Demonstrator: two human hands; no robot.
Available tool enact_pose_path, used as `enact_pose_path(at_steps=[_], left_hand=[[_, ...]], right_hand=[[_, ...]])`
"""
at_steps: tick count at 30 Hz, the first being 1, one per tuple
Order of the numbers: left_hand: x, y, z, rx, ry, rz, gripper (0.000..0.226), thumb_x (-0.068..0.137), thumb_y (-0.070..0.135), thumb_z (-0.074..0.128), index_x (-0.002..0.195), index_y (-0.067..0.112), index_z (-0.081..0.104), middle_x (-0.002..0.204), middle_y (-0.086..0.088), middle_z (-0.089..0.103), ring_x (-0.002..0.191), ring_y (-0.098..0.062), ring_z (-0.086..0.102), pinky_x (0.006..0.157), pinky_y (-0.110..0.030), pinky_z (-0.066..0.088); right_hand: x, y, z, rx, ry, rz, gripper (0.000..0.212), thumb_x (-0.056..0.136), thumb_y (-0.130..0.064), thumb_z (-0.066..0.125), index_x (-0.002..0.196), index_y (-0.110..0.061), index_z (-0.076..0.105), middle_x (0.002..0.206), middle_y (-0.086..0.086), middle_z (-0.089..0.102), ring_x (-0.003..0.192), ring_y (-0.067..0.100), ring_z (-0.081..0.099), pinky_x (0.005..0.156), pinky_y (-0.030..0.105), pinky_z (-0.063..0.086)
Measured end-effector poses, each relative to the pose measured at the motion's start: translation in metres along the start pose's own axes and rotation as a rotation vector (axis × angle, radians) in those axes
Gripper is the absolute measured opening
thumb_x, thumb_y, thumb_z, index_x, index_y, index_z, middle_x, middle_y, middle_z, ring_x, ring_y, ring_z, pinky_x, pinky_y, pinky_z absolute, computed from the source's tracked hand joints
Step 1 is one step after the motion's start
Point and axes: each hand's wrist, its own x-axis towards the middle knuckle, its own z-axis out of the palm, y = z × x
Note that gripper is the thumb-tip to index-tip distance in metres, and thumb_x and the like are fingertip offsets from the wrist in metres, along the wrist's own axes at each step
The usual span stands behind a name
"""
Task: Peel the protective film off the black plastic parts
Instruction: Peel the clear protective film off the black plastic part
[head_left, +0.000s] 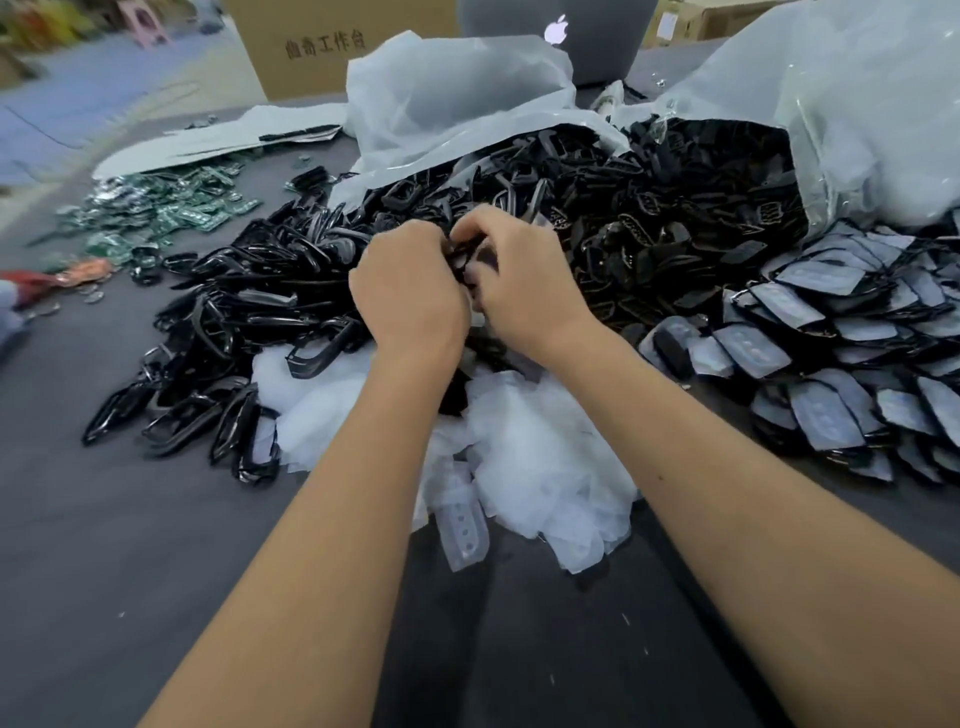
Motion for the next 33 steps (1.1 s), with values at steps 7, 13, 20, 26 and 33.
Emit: enact_pose_path(at_steps=[7, 13, 20, 26, 33], left_hand=[[-0.004, -0.033, -0.024, -0.354, 0.128, 0.007, 0.024, 0.085, 0.015, 0.079, 0.108, 0.016, 0.076, 0.102, 0.003, 0.075, 0.086, -0.013, 0.07, 0.092, -0.028, 0.053], [-0.021, -0.055, -0.018, -0.465, 0.089, -0.152, 0.008, 0.082, 0.023, 0.084, 0.078, 0.019, 0.078, 0.066, 0.022, 0.059, 0.065, 0.006, 0.061, 0.064, -0.001, 0.041], [-0.036, -0.05, -0.018, -0.646, 0.214, -0.035, 0.003, 0.099, 0.014, 0.064, 0.099, 0.016, 0.061, 0.091, 0.016, 0.064, 0.084, -0.006, 0.065, 0.082, -0.026, 0.054], [-0.042, -0.029, -0.015, -1.108, -0.017, -0.148, 0.013, 0.11, 0.016, 0.044, 0.097, 0.017, 0.042, 0.1, -0.015, 0.07, 0.07, -0.021, 0.073, 0.056, -0.027, 0.053], [-0.039, -0.022, -0.015, -1.587, -0.388, -0.455, 0.016, 0.104, 0.009, 0.049, 0.09, 0.005, 0.056, 0.09, -0.013, 0.064, 0.06, -0.015, 0.059, 0.05, -0.02, 0.043]], right_hand=[[-0.005, -0.014, 0.007, 0.194, 0.056, 0.055, 0.024, 0.088, -0.005, 0.078, 0.11, -0.008, 0.068, 0.084, 0.013, 0.072, 0.071, 0.023, 0.074, 0.078, 0.038, 0.061], [-0.022, -0.004, -0.004, 0.285, 0.042, 0.085, 0.016, 0.09, -0.003, 0.073, 0.101, -0.015, 0.073, 0.078, 0.004, 0.072, 0.067, 0.01, 0.076, 0.067, 0.022, 0.058], [-0.034, 0.011, -0.015, 0.598, 0.018, 0.295, 0.014, 0.089, -0.002, 0.079, 0.091, -0.01, 0.069, 0.08, 0.008, 0.078, 0.067, 0.019, 0.074, 0.052, 0.026, 0.055], [-0.036, 0.02, -0.018, 1.115, -0.074, 0.432, 0.025, 0.1, -0.001, 0.061, 0.08, -0.012, 0.051, 0.093, 0.017, 0.077, 0.065, 0.021, 0.071, 0.041, 0.019, 0.04], [-0.035, 0.023, -0.016, 1.057, -0.02, 0.4, 0.022, 0.097, 0.002, 0.057, 0.082, -0.013, 0.052, 0.071, 0.007, 0.068, 0.044, 0.012, 0.048, 0.036, 0.017, 0.025]])
